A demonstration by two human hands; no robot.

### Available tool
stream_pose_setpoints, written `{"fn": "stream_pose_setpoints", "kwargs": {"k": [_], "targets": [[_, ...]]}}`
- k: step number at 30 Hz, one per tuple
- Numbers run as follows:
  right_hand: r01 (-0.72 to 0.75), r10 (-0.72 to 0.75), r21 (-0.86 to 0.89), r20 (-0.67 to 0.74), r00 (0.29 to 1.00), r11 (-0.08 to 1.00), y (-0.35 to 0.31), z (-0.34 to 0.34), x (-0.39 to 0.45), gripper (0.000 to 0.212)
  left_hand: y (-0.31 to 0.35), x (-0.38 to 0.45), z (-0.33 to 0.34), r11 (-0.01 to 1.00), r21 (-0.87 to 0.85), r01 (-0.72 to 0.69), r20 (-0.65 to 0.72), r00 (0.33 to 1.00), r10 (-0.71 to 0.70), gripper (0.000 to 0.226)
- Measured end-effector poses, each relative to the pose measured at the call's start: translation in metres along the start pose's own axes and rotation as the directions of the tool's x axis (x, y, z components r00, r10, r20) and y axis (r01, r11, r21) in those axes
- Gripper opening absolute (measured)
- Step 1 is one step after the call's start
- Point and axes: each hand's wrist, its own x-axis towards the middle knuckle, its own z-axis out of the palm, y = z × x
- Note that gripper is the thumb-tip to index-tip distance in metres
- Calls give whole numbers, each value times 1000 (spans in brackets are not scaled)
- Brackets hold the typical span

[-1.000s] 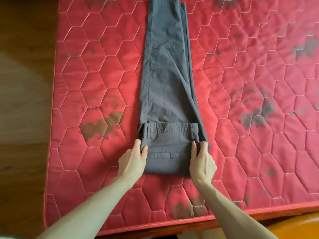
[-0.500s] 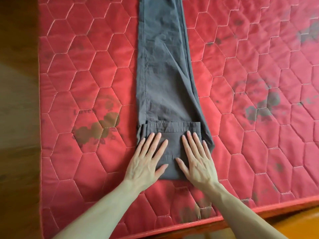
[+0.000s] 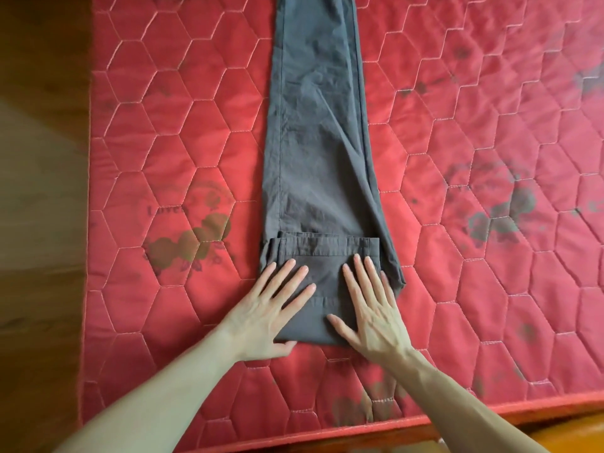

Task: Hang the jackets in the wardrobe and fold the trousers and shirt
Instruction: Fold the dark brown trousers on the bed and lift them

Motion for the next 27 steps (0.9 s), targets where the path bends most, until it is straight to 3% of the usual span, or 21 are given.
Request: {"fn": "stream_pose_setpoints", "kwargs": {"k": [5,9,12,16,21,24,27], "targets": [[269,-268,-12,40,962,963,19,-3,-15,101,15,-2,-4,997,44,65,41,997,-67,113],[263,-254,-112,88,963,958,28,-12,-30,112,27,-4,-6,989,57,135,28,990,-137,91],[259,-234,-179,150,961,949,32,-27,-33,117,29,-5,-12,986,-18,165,54,985,-164,88],[236,-219,-152,115,969,960,22,-45,-35,94,24,-1,-30,969,-152,193,170,971,-166,94],[189,-190,45,7,982,981,14,-72,-35,63,13,-4,-64,894,-390,222,297,949,-106,88],[161,-154,96,-75,985,982,10,-92,-44,45,4,-14,-85,796,-571,204,259,964,-61,77],[63,-38,195,-133,990,979,1,-112,-53,25,-6,-26,-103,723,-671,165,133,986,-101,41]]}}
